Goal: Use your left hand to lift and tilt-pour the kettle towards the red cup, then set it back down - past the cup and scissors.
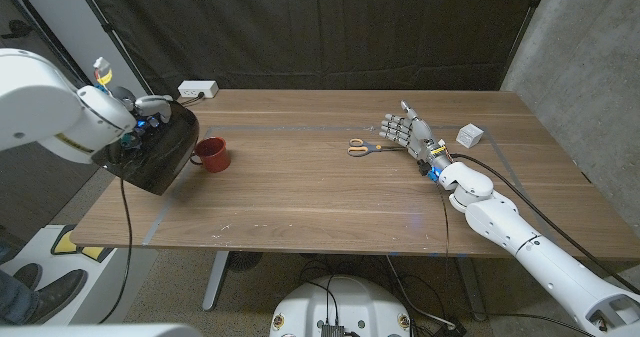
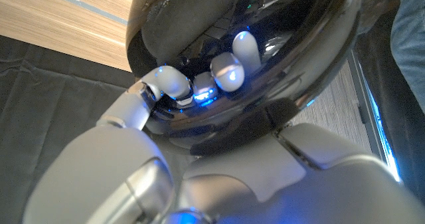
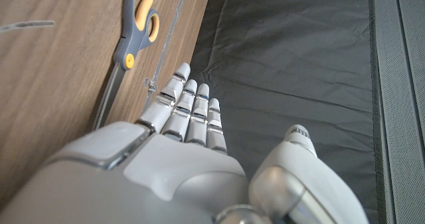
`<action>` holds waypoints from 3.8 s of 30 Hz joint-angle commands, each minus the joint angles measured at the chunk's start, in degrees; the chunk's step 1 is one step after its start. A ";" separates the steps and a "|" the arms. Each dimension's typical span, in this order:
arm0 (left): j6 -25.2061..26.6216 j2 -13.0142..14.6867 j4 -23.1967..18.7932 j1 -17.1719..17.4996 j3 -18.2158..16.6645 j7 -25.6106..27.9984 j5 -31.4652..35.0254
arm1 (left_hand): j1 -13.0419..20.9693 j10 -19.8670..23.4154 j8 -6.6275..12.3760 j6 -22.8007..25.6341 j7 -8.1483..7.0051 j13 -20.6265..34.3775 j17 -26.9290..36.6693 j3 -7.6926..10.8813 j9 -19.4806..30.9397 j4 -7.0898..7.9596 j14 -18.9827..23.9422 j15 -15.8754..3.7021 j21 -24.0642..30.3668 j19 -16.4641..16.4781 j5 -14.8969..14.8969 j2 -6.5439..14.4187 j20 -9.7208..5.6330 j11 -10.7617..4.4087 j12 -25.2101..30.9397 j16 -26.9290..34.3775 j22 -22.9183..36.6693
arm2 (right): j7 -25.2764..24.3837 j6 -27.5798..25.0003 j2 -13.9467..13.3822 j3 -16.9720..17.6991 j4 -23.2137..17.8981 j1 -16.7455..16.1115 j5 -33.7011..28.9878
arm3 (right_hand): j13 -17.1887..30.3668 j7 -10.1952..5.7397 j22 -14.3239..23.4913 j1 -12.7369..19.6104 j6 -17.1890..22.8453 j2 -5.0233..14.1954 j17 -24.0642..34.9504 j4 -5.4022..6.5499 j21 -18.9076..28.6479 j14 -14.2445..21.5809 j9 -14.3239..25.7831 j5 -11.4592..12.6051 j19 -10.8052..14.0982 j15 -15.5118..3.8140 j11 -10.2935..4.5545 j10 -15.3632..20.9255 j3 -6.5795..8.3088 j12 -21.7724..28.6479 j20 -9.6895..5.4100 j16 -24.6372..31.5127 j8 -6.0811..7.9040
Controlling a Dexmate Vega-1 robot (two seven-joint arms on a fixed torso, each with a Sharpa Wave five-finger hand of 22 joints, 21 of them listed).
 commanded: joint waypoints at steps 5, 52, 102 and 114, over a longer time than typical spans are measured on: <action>-0.02 5.28 1.96 -6.84 6.41 -0.82 -3.76 | -0.31 4.34 0.37 0.10 0.47 2.68 -0.06 3.33 -0.23 3.11 2.07 -1.32 -0.11 -0.34 -0.24 1.16 -2.28 -3.90 5.41 -0.04 0.09 | -1.44 -1.03 -0.20 -0.11 -1.24 -0.32 -0.43 | 0.24 0.38 0.19 -0.17 0.17 0.60 0.17 -0.06 -0.05 0.00 0.09 -0.24 0.55 0.29 -0.09 0.50 0.00 -0.10 -1.01 -0.21 -0.19; 0.00 9.70 0.80 -26.01 26.72 -11.47 1.71 | -0.46 4.22 0.99 -0.45 0.88 2.63 -0.10 3.39 -1.92 2.91 1.83 -0.82 -0.13 -1.10 0.07 1.67 -1.63 -3.36 4.54 -1.42 0.10 | -2.77 -2.07 -0.09 -0.81 -1.72 0.74 -1.67 | 0.24 0.43 0.19 -0.12 0.33 0.77 0.17 -0.14 -0.14 0.03 0.09 -0.29 0.56 0.38 0.03 0.72 -0.13 -0.11 -0.95 -0.21 -0.14; 0.00 -5.68 -19.06 22.25 -21.93 -6.66 16.33 | -0.75 4.45 1.45 -0.61 0.94 2.53 -0.03 3.84 -2.92 2.91 1.92 -0.84 -0.05 -0.94 0.92 1.75 -1.59 -3.37 4.23 -1.05 0.14 | -0.52 -0.88 0.27 -0.63 0.13 1.79 -1.29 | 0.25 0.55 0.19 0.00 0.26 0.97 0.16 -0.25 -0.20 0.00 0.09 -0.33 0.61 0.34 -0.01 0.74 -0.24 -0.18 -0.99 -0.24 -0.20; -4.59 -13.50 -24.53 25.58 -17.82 -14.92 37.50 | -0.85 4.41 1.77 -0.52 1.01 3.28 -0.07 3.70 -2.98 2.90 1.98 -0.91 -0.08 -0.96 0.80 1.82 -1.63 -3.56 4.58 -1.15 0.13 | -1.11 -0.79 -0.05 -0.51 -0.73 1.28 -1.57 | 0.25 0.47 0.18 0.01 0.27 1.01 0.16 -0.27 -0.18 0.08 0.09 -0.34 0.72 0.32 0.03 0.74 -0.27 -0.19 -1.07 -0.22 -0.19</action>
